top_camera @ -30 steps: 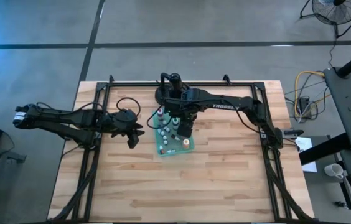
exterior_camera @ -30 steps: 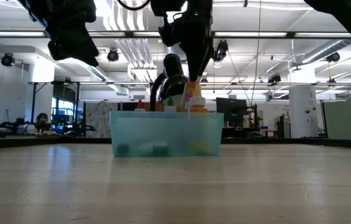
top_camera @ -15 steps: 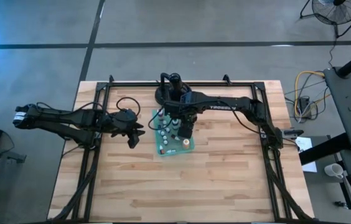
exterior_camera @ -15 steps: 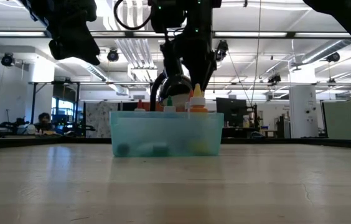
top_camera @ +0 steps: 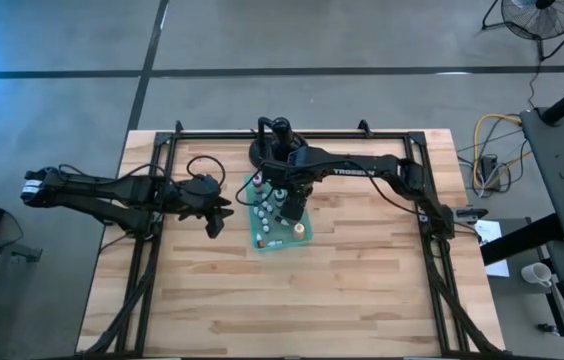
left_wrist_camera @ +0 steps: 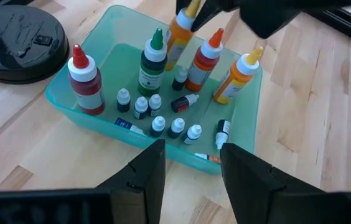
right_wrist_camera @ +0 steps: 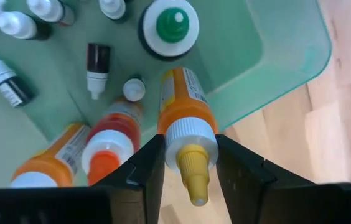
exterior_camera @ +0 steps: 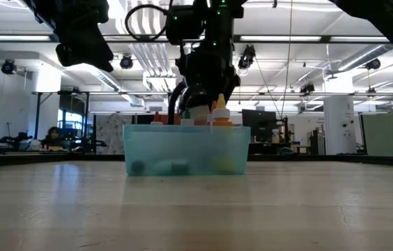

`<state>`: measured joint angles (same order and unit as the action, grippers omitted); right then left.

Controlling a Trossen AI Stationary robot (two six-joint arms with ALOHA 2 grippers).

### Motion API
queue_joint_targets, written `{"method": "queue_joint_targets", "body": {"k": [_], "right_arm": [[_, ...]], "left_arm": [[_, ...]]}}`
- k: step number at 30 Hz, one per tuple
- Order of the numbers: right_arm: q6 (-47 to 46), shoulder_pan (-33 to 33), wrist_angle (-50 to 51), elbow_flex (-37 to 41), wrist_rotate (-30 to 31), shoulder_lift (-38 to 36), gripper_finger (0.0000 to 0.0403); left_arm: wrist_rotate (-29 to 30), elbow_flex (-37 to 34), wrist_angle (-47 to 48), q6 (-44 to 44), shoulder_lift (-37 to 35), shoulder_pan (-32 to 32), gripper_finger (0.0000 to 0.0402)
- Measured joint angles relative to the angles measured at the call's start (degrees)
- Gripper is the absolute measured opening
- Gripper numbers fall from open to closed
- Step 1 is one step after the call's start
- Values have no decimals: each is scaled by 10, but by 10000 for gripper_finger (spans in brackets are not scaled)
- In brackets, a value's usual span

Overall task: Pick & Place food coloring
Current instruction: Put the large yellow food coloring bottle into the green bin

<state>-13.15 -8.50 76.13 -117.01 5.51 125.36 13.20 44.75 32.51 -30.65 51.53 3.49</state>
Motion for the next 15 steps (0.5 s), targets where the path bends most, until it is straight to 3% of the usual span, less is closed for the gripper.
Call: {"method": "queue_joint_targets", "body": {"k": [15], "right_arm": [[-8, -2, -6, 1, -11, 17, 132]], "left_arm": [[0, 0, 0, 5, 0, 0, 126]]}}
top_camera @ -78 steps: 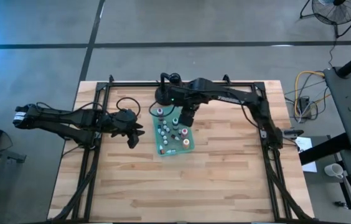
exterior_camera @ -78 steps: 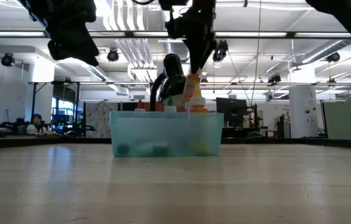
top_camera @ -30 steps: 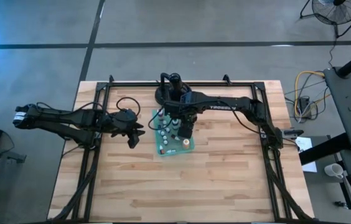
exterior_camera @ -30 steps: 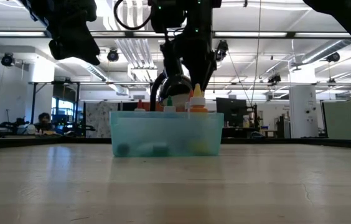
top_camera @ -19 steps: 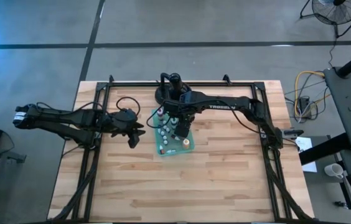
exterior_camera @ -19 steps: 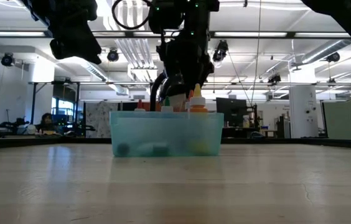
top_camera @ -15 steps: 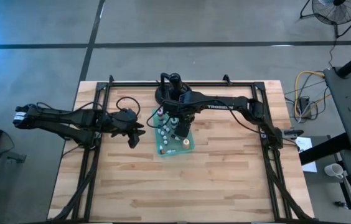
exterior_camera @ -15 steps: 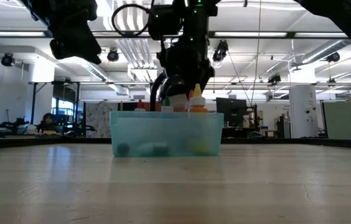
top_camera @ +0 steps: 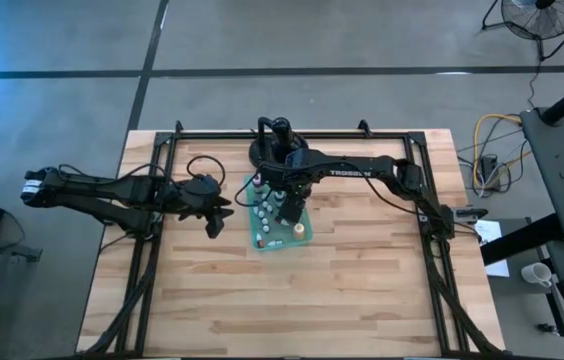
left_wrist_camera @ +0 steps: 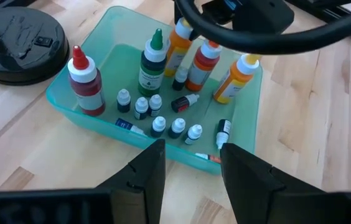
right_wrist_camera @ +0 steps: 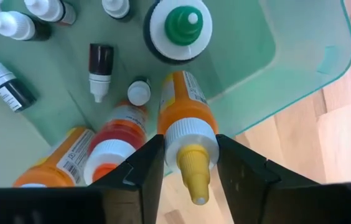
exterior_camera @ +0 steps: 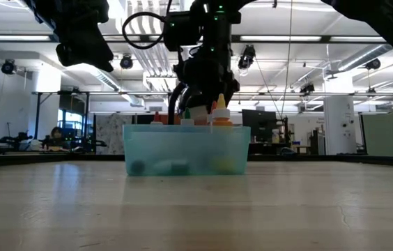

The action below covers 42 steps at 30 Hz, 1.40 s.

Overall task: Pick & Place food coloring
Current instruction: Put the large yellow food coloring bottle into the green bin, then return to Home Position

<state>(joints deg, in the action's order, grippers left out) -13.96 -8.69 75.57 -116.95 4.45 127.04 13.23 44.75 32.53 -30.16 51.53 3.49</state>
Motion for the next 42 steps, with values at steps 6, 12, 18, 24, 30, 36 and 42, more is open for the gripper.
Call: {"method": "queue_joint_targets", "body": {"k": [6, 12, 18, 24, 30, 36, 42], "right_arm": [[5, 0, -13, 0, 0, 0, 144], [6, 0, -14, 0, 0, 0, 167], [6, 0, -15, 0, 3, -9, 190], [9, 2, -16, 0, 30, -42, 201], [36, 23, -28, 10, 32, -105, 201], [26, 54, -83, 145, 64, -232, 201], [-61, 83, -80, 342, 139, -399, 201]], "left_arm": [[5, 0, 0, 1, 0, 0, 126], [5, 0, 0, 3, 0, 0, 126], [5, 0, 0, 3, 0, 0, 126], [4, 0, 0, 3, 0, 0, 126], [3, 0, -7, -4, 0, 1, 126], [-6, 0, -9, -22, 0, 1, 126], [-7, 0, -9, -25, 0, 1, 126]]}}
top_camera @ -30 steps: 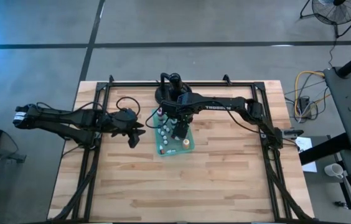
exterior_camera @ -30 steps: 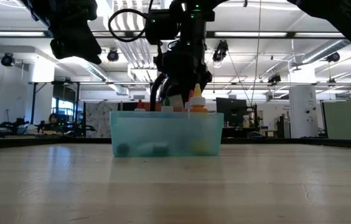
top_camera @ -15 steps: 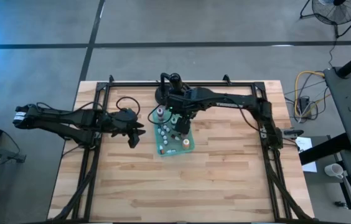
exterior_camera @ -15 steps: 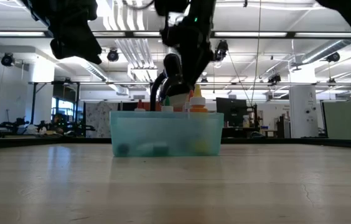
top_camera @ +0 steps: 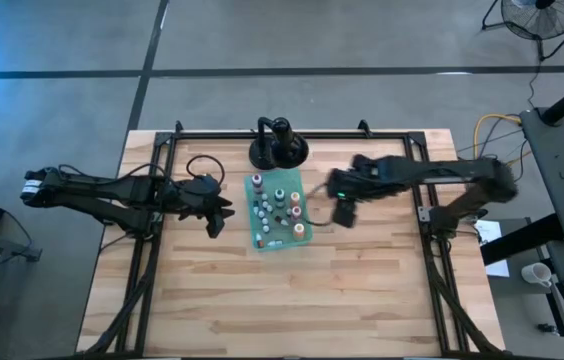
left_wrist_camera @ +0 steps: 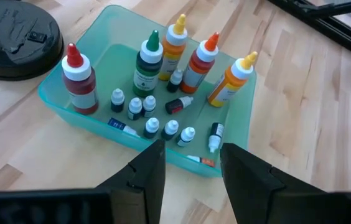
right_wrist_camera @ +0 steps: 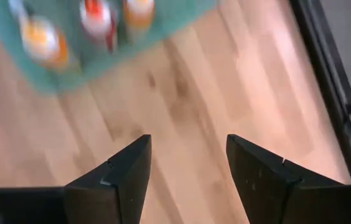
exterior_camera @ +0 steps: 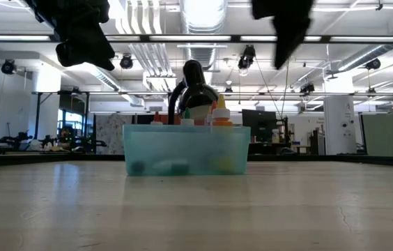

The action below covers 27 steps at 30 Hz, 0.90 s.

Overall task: Pick & Place food coloring
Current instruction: Return to Home Position

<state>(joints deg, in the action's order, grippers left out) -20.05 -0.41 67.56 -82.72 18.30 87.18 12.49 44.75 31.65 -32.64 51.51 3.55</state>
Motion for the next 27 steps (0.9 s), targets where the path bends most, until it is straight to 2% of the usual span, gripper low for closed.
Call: {"method": "queue_joint_targets", "body": {"k": [3, 5, 9, 13, 21, 27], "right_arm": [[-3, 6, 23, 57, -26, -74, 201], [-50, 8, 12, 87, -52, -123, 201], [-108, 13, -56, 143, -104, -203, 201], [-81, 25, -148, 204, -169, -281, 201], [-55, 24, -443, 428, -166, -467, 201], [-65, 24, -556, 544, -165, -557, 201]], "left_arm": [[0, 0, 0, 7, 0, 0, 126], [0, 0, 0, 8, 0, 0, 126], [5, 0, 0, 9, 0, -1, 126], [5, 0, 0, 6, 0, -1, 126], [7, 0, 1, 18, 0, -1, 126], [7, 0, 2, 21, 0, -1, 126]]}}
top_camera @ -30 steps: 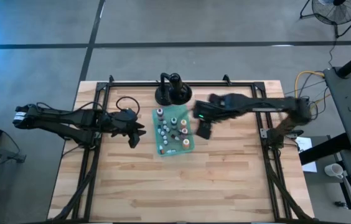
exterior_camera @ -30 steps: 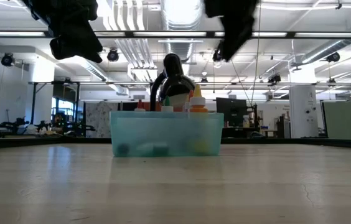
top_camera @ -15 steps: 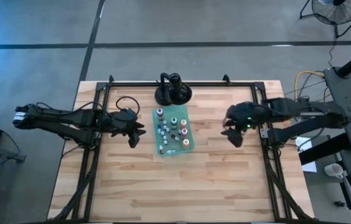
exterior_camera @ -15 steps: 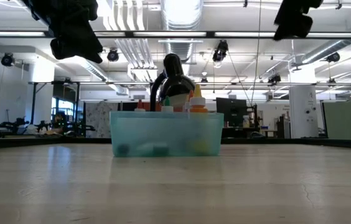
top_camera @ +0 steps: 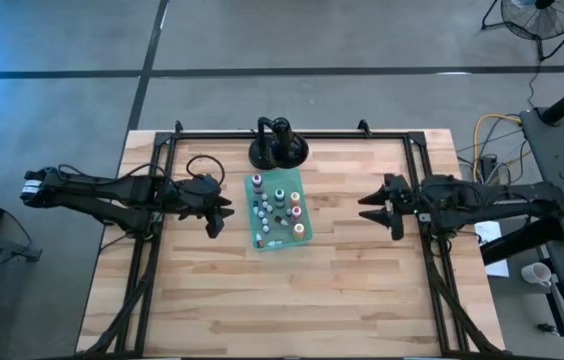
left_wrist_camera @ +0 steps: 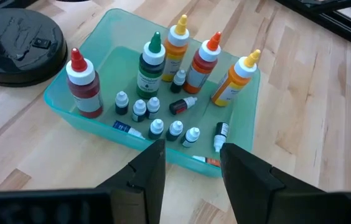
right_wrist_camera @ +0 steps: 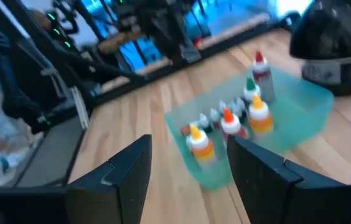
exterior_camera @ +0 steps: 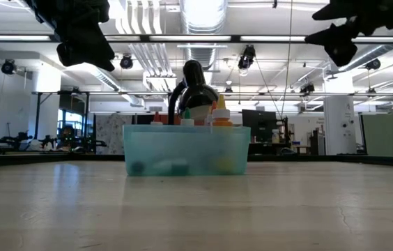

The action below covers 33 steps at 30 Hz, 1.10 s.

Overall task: Pick & Place food coloring
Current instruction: Return to Home Position

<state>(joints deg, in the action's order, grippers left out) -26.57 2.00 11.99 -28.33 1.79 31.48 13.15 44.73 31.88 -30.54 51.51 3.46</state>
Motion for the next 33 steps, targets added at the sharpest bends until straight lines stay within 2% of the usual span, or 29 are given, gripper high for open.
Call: {"method": "queue_joint_targets", "body": {"k": [6, 9, 16, 27, 33], "right_arm": [[51, 0, -137, 80, 1, -43, 201], [72, 0, -213, 123, 22, -54, 201], [53, 0, -304, 212, 44, -69, 201], [0, 0, -299, 278, 42, -109, 201], [93, 0, -280, 278, 42, -100, 201]], "left_arm": [[0, 0, -1, 14, 0, 0, 126], [0, 0, -3, 18, 0, 0, 126], [0, 0, -17, 27, 0, 0, 126], [0, 0, -19, 24, 0, 0, 126], [0, 0, -19, 21, 0, 0, 126]]}}
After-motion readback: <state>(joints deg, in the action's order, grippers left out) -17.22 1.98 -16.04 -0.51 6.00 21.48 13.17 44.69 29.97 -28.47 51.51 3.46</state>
